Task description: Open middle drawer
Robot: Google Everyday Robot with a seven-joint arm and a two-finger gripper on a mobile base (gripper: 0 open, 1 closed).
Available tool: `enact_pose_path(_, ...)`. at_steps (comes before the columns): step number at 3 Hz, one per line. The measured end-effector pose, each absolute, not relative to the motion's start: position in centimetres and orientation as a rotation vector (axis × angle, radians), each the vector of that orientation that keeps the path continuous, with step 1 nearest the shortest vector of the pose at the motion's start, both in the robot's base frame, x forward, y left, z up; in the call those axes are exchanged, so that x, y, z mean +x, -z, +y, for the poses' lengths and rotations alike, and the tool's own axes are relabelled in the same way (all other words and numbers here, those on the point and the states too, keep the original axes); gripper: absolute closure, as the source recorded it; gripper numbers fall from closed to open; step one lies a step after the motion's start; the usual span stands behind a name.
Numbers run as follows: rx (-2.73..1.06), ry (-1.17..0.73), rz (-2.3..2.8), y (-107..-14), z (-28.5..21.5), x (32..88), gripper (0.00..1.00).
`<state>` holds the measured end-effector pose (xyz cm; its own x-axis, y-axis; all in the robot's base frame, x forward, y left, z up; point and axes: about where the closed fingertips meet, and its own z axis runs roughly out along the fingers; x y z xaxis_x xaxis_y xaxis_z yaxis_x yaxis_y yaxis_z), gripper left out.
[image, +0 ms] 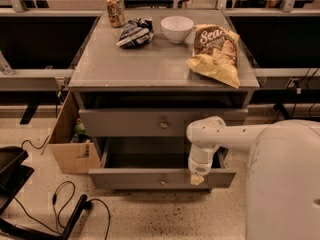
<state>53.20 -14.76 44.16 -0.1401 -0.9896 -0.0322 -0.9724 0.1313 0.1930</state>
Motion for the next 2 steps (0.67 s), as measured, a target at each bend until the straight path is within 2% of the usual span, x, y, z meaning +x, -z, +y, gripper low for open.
enact_pose_path(2, 1.982, 0.264, -2.276, -44.43, -14.78, 52.86, 1.00)
